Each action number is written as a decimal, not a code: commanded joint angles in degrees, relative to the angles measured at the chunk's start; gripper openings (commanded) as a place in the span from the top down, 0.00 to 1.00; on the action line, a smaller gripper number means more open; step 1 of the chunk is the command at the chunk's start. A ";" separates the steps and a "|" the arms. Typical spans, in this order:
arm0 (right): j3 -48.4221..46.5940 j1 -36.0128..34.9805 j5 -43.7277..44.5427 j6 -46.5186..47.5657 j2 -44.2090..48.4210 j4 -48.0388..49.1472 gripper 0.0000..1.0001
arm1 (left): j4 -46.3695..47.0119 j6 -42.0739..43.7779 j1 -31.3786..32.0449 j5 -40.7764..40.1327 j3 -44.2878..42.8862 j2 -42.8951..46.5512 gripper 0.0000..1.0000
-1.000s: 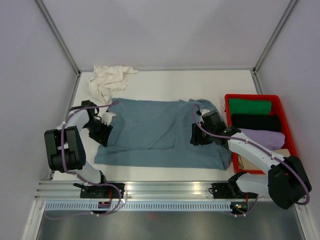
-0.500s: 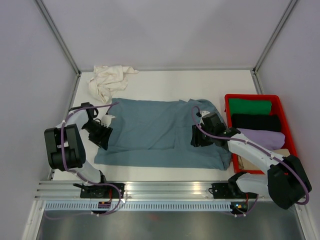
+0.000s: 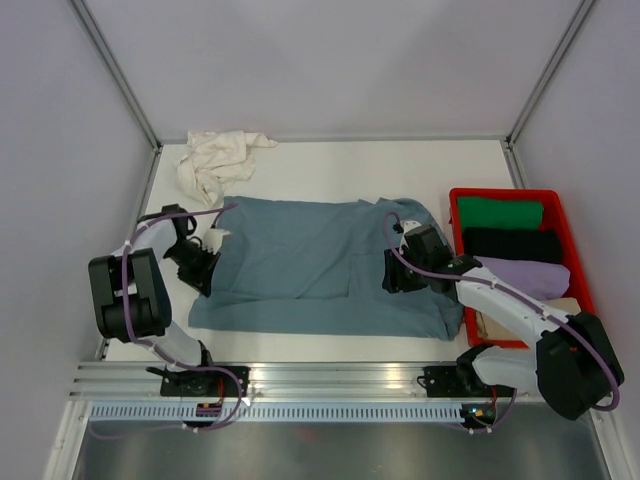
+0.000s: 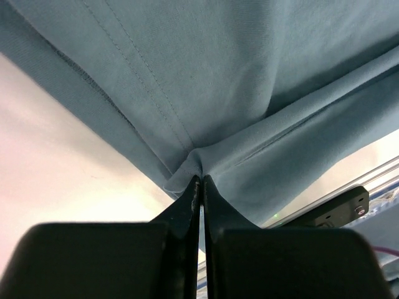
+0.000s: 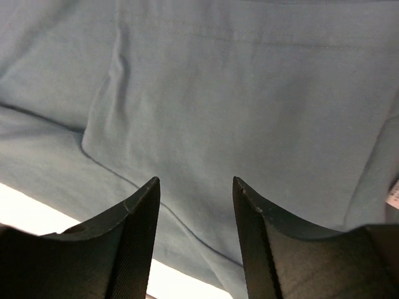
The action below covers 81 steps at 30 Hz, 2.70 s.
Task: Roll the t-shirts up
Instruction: Fold the tshirt
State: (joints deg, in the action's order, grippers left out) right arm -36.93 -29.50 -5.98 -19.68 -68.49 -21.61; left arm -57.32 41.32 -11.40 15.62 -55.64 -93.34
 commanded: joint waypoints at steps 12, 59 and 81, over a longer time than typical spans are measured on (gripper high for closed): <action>-10.96 8.05 18.64 -0.10 -13.41 0.50 0.38 | 0.10 -2.21 -0.20 4.07 -2.28 5.71 0.98; -11.68 14.90 18.73 6.06 -13.60 11.76 1.00 | 5.64 -6.16 -0.12 8.64 -3.69 8.88 0.98; -13.17 17.63 15.56 7.90 -19.31 14.66 0.89 | 21.90 -12.23 -0.11 5.83 2.02 2.73 0.90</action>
State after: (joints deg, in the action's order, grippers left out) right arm -48.51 -12.14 10.79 -13.02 -86.72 -9.32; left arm -39.00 30.87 -11.40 21.74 -54.06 -89.67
